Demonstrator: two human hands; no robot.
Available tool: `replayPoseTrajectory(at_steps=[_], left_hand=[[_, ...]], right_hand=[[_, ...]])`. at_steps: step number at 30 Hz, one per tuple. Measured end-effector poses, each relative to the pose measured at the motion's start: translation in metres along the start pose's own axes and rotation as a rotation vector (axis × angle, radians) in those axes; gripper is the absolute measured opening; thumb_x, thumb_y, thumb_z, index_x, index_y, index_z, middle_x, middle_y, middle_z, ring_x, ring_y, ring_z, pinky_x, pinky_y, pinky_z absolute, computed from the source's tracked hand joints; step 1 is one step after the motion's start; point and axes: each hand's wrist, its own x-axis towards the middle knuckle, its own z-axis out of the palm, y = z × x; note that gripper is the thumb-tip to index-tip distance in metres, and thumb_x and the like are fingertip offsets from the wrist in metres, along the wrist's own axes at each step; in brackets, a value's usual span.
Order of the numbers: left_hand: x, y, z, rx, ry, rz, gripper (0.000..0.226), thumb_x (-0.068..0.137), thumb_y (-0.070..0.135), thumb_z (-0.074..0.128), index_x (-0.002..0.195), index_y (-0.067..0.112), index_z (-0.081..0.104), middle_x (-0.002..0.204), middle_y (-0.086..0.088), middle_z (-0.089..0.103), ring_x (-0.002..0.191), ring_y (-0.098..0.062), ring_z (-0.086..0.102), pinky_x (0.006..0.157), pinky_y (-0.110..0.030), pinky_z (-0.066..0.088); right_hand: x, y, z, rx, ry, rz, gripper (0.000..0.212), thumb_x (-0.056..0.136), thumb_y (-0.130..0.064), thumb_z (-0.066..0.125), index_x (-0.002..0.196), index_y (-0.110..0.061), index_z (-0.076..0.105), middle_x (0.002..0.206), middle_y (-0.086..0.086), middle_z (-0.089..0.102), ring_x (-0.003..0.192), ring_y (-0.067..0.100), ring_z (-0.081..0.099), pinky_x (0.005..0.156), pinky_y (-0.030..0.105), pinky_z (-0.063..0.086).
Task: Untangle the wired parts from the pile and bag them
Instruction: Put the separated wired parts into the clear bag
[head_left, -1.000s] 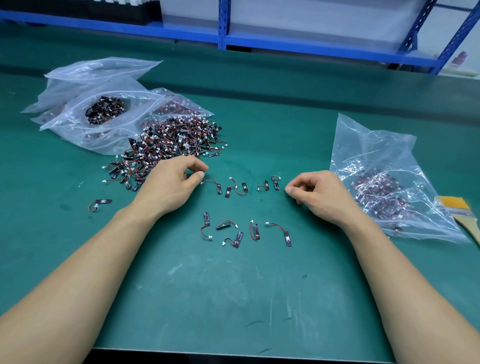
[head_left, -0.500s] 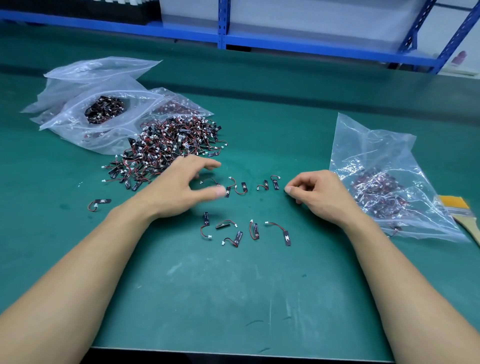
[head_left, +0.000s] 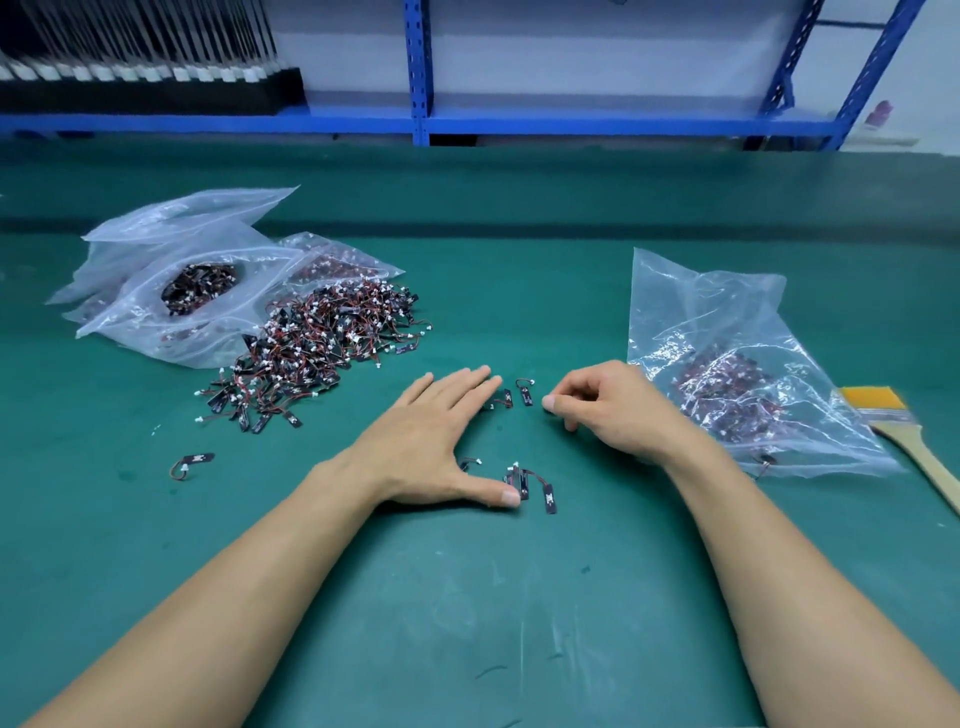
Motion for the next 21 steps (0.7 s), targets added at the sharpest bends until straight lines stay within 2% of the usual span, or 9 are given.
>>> replayPoseTrajectory(at_steps=[5, 7, 10, 14, 16, 18, 20, 21], left_hand=[[0.026, 0.039, 0.012, -0.064, 0.050, 0.051, 0.122, 0.059, 0.099, 0.042, 0.157, 0.031, 0.016, 0.164, 0.015, 0.014, 0.150, 0.000, 0.005, 0.125, -0.038, 0.002], [0.032, 0.046, 0.014, -0.109, 0.092, 0.087, 0.099, 0.068, 0.088, 0.052, 0.148, 0.033, 0.034, 0.154, 0.014, 0.034, 0.143, -0.004, 0.024, 0.123, -0.037, 0.016], [0.035, 0.042, 0.012, -0.205, 0.175, 0.085, 0.056, 0.079, 0.064, 0.066, 0.125, 0.033, 0.055, 0.124, 0.013, 0.053, 0.119, -0.009, 0.045, 0.106, -0.035, 0.039], [0.033, 0.033, 0.011, -0.304, 0.277, 0.073, 0.027, 0.086, 0.032, 0.073, 0.111, 0.025, 0.067, 0.102, 0.011, 0.062, 0.099, -0.012, 0.050, 0.093, -0.035, 0.045], [0.032, 0.032, 0.010, -0.345, 0.304, 0.057, 0.025, 0.088, 0.031, 0.071, 0.112, 0.025, 0.066, 0.103, 0.012, 0.062, 0.099, -0.011, 0.050, 0.092, -0.034, 0.045], [0.032, 0.033, 0.010, -0.372, 0.297, 0.066, 0.034, 0.090, 0.038, 0.070, 0.120, 0.026, 0.063, 0.113, 0.012, 0.058, 0.106, -0.010, 0.049, 0.097, -0.035, 0.043], [0.032, 0.033, 0.010, -0.350, 0.261, 0.101, 0.048, 0.089, 0.047, 0.068, 0.132, 0.027, 0.058, 0.129, 0.010, 0.053, 0.119, -0.012, 0.046, 0.106, -0.038, 0.039], [0.032, 0.034, 0.010, -0.326, 0.240, 0.125, 0.055, 0.089, 0.051, 0.067, 0.137, 0.028, 0.054, 0.137, 0.009, 0.050, 0.126, -0.012, 0.043, 0.110, -0.040, 0.036]], right_hand=[[-0.005, -0.001, -0.006, 0.097, -0.052, 0.020, 0.025, 0.095, -0.030, 0.061, 0.074, -0.022, 0.074, 0.062, -0.004, 0.069, 0.053, 0.012, 0.048, 0.059, 0.032, 0.042], [-0.005, -0.001, -0.007, 0.100, -0.051, 0.007, 0.027, 0.096, -0.028, 0.060, 0.073, -0.020, 0.073, 0.060, -0.005, 0.067, 0.053, 0.010, 0.048, 0.061, 0.033, 0.043], [-0.005, -0.002, -0.012, 0.105, -0.071, -0.017, 0.028, 0.097, -0.028, 0.060, 0.073, -0.019, 0.072, 0.059, -0.005, 0.065, 0.052, 0.008, 0.049, 0.060, 0.030, 0.042], [-0.006, -0.002, -0.024, 0.150, -0.038, -0.058, 0.027, 0.097, -0.031, 0.063, 0.074, -0.020, 0.074, 0.056, -0.007, 0.061, 0.049, 0.006, 0.042, 0.050, 0.017, 0.033], [-0.008, 0.000, -0.033, 0.146, -0.039, -0.073, 0.025, 0.094, -0.036, 0.067, 0.074, -0.022, 0.074, 0.057, -0.007, 0.059, 0.052, 0.006, 0.042, 0.052, 0.016, 0.033], [-0.013, 0.002, -0.043, 0.110, -0.116, -0.068, 0.023, 0.081, -0.046, 0.078, 0.078, -0.024, 0.074, 0.059, -0.006, 0.057, 0.057, 0.009, 0.045, 0.058, 0.022, 0.035], [-0.019, 0.006, -0.054, -0.004, -0.219, -0.039, 0.042, 0.056, -0.058, 0.087, 0.085, -0.031, 0.072, 0.062, -0.010, 0.054, 0.058, 0.011, 0.045, 0.061, 0.030, 0.037], [-0.021, 0.008, -0.059, -0.097, -0.252, -0.013, 0.053, 0.045, -0.060, 0.088, 0.088, -0.036, 0.070, 0.065, -0.013, 0.053, 0.059, 0.009, 0.045, 0.061, 0.029, 0.038]])
